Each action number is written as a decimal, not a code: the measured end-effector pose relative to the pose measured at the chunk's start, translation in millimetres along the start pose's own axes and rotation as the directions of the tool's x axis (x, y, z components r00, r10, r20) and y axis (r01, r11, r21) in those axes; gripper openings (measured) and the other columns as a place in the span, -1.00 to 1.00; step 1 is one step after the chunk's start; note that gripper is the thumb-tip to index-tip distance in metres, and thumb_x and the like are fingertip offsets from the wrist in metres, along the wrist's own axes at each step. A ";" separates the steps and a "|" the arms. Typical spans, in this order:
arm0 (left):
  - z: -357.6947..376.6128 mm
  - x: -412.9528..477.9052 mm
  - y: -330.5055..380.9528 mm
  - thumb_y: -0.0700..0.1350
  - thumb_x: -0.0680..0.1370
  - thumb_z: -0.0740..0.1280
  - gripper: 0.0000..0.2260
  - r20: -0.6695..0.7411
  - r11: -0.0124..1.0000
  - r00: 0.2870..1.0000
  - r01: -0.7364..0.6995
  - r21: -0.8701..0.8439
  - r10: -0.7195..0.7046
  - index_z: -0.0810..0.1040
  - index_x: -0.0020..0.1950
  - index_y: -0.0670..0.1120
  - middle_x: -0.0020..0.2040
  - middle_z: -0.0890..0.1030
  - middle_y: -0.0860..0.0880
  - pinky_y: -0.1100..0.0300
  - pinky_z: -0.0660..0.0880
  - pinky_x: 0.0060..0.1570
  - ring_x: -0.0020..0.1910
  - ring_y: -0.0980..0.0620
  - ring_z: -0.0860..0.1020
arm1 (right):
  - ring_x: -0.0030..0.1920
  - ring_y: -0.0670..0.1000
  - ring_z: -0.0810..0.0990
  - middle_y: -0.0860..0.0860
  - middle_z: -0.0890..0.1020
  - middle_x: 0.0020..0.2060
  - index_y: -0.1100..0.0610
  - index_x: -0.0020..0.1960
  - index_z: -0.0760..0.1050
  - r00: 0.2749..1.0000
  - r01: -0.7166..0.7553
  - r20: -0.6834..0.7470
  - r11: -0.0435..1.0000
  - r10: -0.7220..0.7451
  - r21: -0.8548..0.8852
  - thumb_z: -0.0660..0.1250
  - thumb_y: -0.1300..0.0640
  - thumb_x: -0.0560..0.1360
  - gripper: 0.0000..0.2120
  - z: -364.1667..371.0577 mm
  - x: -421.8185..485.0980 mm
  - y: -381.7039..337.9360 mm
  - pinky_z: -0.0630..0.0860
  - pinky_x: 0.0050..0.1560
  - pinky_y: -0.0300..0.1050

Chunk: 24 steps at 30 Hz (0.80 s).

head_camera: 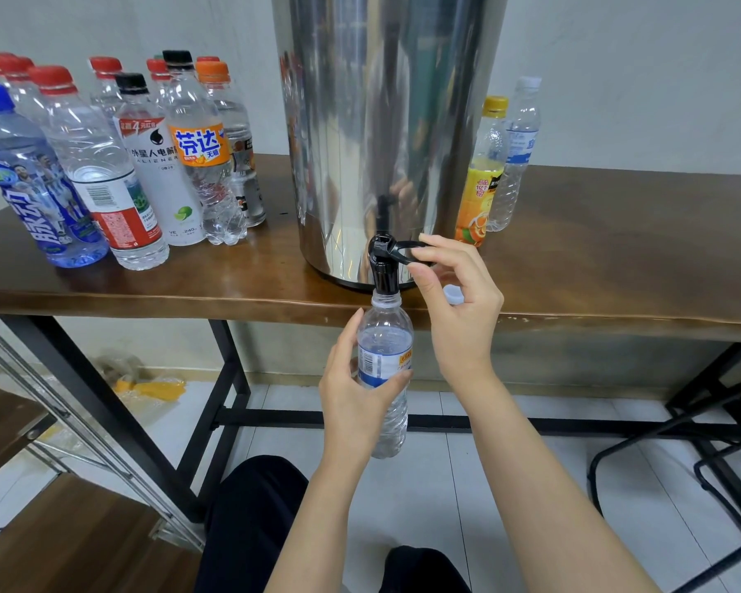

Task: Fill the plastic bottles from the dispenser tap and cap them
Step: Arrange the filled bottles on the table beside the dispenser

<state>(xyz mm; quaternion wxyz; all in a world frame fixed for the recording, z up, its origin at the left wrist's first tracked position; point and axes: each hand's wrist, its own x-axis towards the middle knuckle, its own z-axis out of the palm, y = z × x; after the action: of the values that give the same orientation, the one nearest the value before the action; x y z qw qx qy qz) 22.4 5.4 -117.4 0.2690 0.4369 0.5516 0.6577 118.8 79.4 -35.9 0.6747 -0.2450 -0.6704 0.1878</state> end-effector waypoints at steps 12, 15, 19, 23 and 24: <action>-0.1 -0.8 1.3 -0.26 0.33 0.61 -0.17 -0.003 1.000 1.000 0.001 0.000 -0.001 0.33 0.37 0.34 0.38 0.52 0.07 -0.05 0.50 0.31 0.36 0.07 0.49 | 0.04 -0.16 0.59 -0.02 0.62 0.07 0.09 0.04 0.60 1.000 -0.001 -0.005 1.000 0.001 -0.001 0.40 0.19 0.52 -0.90 -0.2 -0.1 0.5 0.51 0.03 -0.26; -0.2 -0.7 0.3 -0.26 0.33 0.62 -0.17 -0.006 1.000 1.000 0.009 0.001 -0.009 0.33 0.37 0.36 0.38 0.52 0.07 -0.05 0.51 0.30 0.36 0.07 0.49 | 0.04 -0.13 0.60 -0.01 0.62 0.07 0.10 0.03 0.61 1.000 0.002 -0.006 1.000 -0.002 0.000 0.40 0.20 0.52 -0.90 0.1 -0.1 0.6 0.50 0.03 -0.26; -0.1 -0.5 0.7 -0.25 0.33 0.62 -0.17 -0.003 1.000 1.000 0.009 -0.001 -0.009 0.33 0.37 0.36 0.38 0.52 0.07 -0.06 0.51 0.30 0.36 0.07 0.49 | 0.04 -0.12 0.60 -0.02 0.62 0.07 0.10 0.03 0.61 1.000 0.003 -0.004 1.000 -0.003 0.006 0.40 0.20 0.52 -0.90 0.2 -0.6 0.5 0.50 0.03 -0.26; -0.5 -1.6 2.4 -0.27 0.33 0.61 -0.18 -0.005 1.000 1.000 0.010 -0.002 -0.010 0.33 0.37 0.34 0.37 0.52 0.07 -0.04 0.52 0.29 0.35 0.08 0.50 | 0.04 -0.12 0.60 -0.05 0.61 0.07 0.09 0.03 0.60 1.000 0.004 -0.004 1.000 -0.004 0.008 0.39 0.20 0.52 -0.90 0.1 -0.4 0.1 0.50 0.03 -0.26; -0.4 -1.5 2.4 -0.27 0.33 0.61 -0.18 -0.006 1.000 1.000 0.011 -0.005 -0.011 0.34 0.37 0.33 0.37 0.52 0.07 -0.05 0.52 0.29 0.35 0.07 0.50 | 0.03 -0.13 0.60 -0.05 0.61 0.07 0.09 0.03 0.60 1.000 0.005 -0.006 1.000 -0.005 0.009 0.39 0.21 0.52 -0.90 0.1 -0.4 0.0 0.50 0.03 -0.26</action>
<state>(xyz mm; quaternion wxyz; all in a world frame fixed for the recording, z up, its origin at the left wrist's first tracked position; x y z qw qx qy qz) 23.1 3.4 -115.5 0.2720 0.4311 0.5532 0.6589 118.7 79.2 -36.3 0.6782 -0.2406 -0.6684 0.1884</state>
